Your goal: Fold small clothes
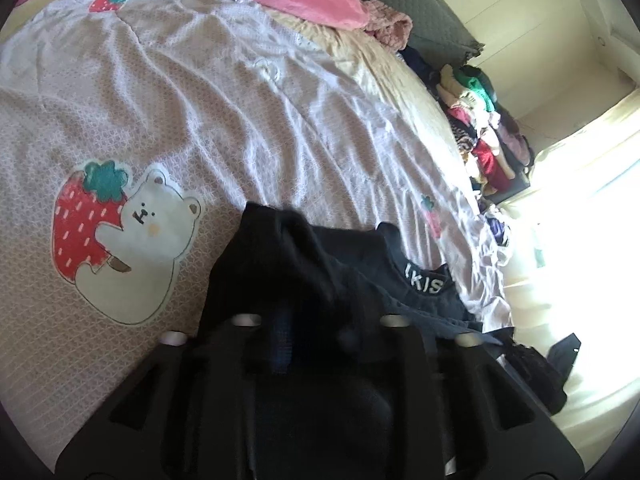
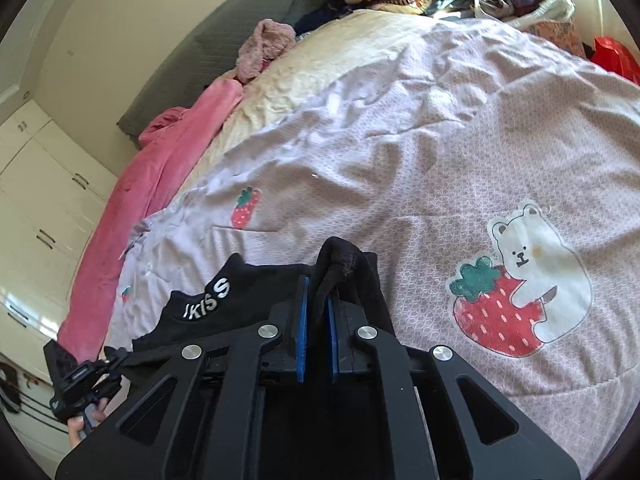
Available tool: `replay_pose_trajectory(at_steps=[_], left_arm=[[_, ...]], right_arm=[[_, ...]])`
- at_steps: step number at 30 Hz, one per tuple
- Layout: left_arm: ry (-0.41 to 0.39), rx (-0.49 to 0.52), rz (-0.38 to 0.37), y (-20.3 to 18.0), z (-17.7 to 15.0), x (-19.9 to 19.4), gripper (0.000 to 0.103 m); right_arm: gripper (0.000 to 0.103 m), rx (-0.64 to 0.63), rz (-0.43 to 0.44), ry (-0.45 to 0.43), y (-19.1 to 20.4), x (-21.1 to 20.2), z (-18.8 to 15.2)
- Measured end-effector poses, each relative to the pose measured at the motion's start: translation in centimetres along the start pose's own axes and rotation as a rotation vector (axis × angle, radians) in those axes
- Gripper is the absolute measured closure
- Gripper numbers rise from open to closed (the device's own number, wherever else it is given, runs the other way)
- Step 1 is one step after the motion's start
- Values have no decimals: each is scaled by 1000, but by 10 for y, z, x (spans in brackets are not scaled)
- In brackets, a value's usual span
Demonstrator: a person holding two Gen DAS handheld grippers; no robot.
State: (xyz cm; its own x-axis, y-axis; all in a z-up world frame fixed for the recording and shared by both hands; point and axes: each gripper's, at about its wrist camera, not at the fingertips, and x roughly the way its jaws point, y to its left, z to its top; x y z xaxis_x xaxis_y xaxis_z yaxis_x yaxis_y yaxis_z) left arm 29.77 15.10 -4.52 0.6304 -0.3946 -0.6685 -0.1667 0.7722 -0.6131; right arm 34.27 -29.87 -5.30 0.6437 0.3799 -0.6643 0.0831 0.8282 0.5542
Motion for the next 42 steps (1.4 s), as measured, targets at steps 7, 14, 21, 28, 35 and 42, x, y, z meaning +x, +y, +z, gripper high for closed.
replay_pose_trajectory(at_steps=[7, 14, 21, 28, 35, 42], left_arm=[[-114, 117, 104, -9, 7, -29, 57], [-69, 142, 160, 4, 7, -17, 57], [-2, 198, 209, 11, -1, 2, 56], [-18, 303, 245, -3, -9, 9, 57], [-52, 362, 279, -9, -11, 11, 98], [-145, 353, 254, -10, -7, -6, 100]], right_arm=[[81, -33, -27, -34, 4, -1, 3], [52, -74, -94, -146, 4, -25, 15], [48, -315, -158, -99, 24, -31, 0], [45, -418, -170, -13, 39, -9, -18], [45, -508, -130, 27, 63, 5, -21], [45, -527, -217, 19, 76, 18, -22]])
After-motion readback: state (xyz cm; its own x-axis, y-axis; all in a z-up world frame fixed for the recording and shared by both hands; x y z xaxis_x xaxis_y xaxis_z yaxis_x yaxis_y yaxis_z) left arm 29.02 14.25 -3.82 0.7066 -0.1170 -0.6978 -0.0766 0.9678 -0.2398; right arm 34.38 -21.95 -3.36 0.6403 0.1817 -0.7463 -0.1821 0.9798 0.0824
